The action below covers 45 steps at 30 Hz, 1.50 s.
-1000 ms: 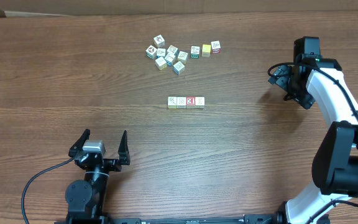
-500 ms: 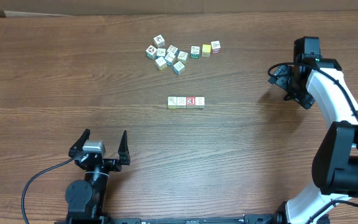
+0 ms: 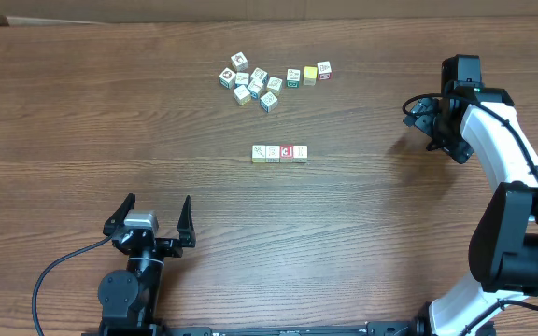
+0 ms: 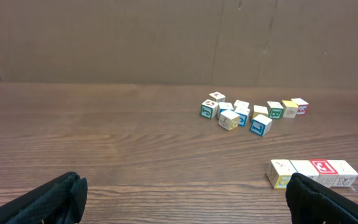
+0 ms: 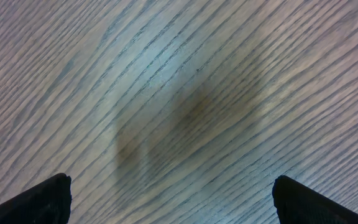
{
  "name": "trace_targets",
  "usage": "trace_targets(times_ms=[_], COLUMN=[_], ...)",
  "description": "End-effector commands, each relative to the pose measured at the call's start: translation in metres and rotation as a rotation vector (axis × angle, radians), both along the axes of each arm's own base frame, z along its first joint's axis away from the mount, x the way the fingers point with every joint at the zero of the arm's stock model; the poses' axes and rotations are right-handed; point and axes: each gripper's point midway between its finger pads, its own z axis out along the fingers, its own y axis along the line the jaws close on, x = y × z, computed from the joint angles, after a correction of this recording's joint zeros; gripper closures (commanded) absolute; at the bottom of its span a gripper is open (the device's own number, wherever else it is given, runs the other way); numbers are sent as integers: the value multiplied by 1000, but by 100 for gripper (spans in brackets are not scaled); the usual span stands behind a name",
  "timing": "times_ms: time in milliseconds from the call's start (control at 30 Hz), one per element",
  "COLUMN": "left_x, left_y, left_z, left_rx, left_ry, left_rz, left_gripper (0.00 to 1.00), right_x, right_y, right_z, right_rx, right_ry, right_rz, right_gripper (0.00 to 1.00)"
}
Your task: Form a horizontal line
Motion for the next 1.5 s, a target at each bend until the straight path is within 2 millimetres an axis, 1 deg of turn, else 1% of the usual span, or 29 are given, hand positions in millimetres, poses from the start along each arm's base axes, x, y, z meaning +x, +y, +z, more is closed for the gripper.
trace_targets(times_ms=[0,367,467,533,600,667,733,800,933,967,1033,1100,1167,1267,1333,1367,1467], left_x=[0,0,0,0,0,0,0,0,0,0,0,0,0,0,0,0,0], left_y=[1,1,1,1,1,1,1,1,1,1,1,1,1,1,1,1,1], left_z=[1,1,1,1,1,1,1,1,1,1,1,1,1,1,1,1,1], left_rx=[27,27,27,27,27,27,27,27,27,27,27,27,27,27,27,27,27], left_ry=[-10,-10,-10,-10,-10,-10,-10,-10,-10,-10,-10,-10,-10,-10,-10,-10,-9], left_rz=[4,4,4,4,4,4,4,4,5,4,4,4,4,4,4,4,4], left_gripper=[0,0,0,0,0,1,0,0,0,0,0,0,0,0,0,0,0], right_x=[4,4,5,6,7,6,1,-8,-35,-44,-57,-71,-87,-113,-131,-140,-167], right_y=[-4,-3,-2,4,17,35,57,78,114,120,128,131,128,120,115,112,102], right_z=[12,12,22,40,65,97,131,162,223,236,256,275,290,304,319,323,325], right_rx=[-18,-16,-20,-23,-27,-27,-23,-13,18,28,42,54,59,63,75,72,67], right_ry=[-33,-33,-58,-101,-166,-249,-337,-420,-589,-627,-686,-745,-791,-826,-880,-896,-936], right_rz=[-3,-1,0,17,47,89,143,193,291,311,338,355,354,352,341,340,328], right_gripper=[0,0,0,0,0,0,0,0,0,0,0,0,0,0,0,0,0])
